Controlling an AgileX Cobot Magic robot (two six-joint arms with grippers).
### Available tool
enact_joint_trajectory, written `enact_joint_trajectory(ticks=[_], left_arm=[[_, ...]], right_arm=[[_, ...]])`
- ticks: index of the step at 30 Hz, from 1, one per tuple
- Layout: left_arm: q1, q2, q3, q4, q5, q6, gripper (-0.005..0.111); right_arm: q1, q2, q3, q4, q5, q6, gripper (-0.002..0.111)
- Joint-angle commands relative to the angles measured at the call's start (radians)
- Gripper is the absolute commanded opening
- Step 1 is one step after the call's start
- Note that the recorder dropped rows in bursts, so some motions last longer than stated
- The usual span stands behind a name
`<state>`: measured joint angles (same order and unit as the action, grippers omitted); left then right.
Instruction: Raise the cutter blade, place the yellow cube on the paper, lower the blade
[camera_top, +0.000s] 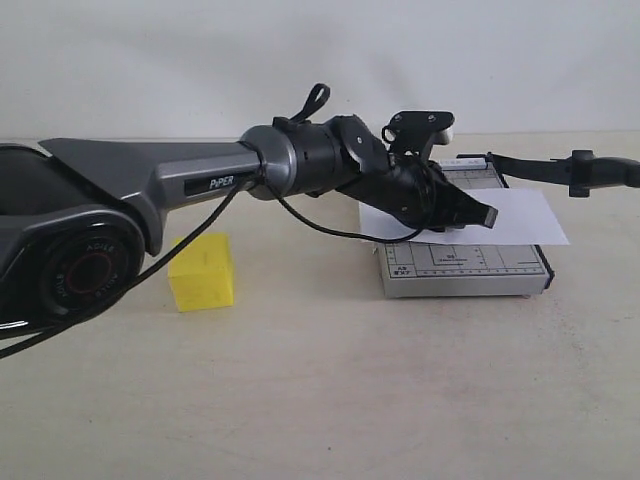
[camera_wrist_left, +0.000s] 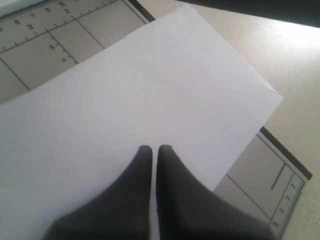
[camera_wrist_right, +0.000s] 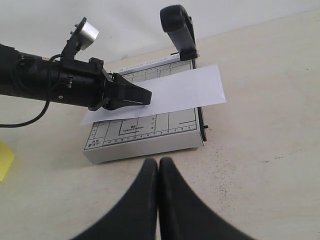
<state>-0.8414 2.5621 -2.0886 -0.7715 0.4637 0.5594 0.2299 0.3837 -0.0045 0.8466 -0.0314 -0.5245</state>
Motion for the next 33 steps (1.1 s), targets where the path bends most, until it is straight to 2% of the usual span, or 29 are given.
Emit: enact_joint_trajectory(ticks=[1, 8, 16, 33], left_arm=[[-0.009, 0.015, -0.01, -0.001, 0.045, -0.002, 0.004], [0.0, -0.032, -0.019, 0.006, 0.032, -0.036, 0.004], [0.0, -0.025, -0.019, 0.074, 0.031, -0.203, 0.004], [-0.008, 0.026, -0.023, 0.045, -0.026, -0.2, 0.004]], right_arm=[[0.001, -0.001, 0.005, -0.001, -0.002, 0.0, 0.0], [0.001, -0.001, 0.005, 0.0, -0.002, 0.006, 0.0], [0.001, -0.001, 0.005, 0.0, -0.002, 0.006, 0.0], [0.001, -0.001, 0.005, 0.01, -0.004, 0.01, 0.0]])
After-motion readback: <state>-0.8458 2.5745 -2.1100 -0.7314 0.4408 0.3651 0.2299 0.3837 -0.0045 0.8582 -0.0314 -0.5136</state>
